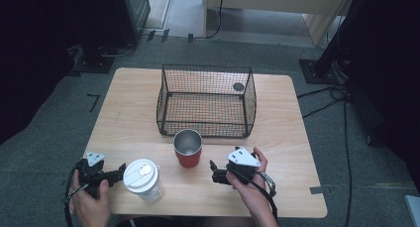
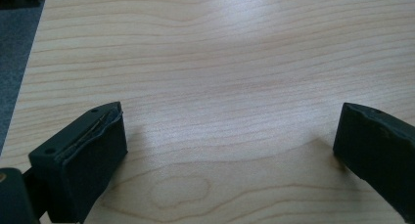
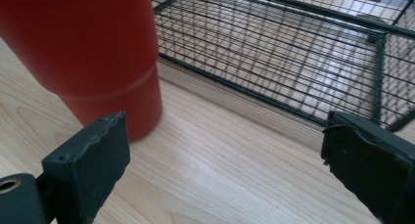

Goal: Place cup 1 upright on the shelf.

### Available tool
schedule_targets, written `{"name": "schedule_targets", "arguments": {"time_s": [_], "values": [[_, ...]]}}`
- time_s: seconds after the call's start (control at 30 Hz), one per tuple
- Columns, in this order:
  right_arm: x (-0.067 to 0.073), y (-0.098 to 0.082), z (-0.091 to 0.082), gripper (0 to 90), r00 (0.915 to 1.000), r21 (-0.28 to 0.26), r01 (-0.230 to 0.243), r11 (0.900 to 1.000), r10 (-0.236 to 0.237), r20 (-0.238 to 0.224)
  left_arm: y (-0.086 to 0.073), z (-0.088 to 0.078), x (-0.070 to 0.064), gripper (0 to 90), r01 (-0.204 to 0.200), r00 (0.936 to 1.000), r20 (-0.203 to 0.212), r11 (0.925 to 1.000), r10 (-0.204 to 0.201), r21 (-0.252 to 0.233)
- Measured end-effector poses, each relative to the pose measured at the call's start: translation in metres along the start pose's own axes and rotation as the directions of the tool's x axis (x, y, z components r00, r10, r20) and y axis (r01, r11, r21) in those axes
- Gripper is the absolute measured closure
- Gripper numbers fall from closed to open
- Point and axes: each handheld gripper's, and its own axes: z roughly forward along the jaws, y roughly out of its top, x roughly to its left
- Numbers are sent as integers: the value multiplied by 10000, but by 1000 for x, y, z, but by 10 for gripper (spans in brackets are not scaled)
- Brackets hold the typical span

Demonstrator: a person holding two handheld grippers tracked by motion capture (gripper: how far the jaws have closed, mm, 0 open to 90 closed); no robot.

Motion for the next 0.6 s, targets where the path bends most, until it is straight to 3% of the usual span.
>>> {"name": "schedule_targets", "arguments": {"time_s": [0.6], "values": [[25,10,13,42,9982,-73,334,9994,-337,-505,0,0,0,0,-2,10000,0,10000,2,4]]}}
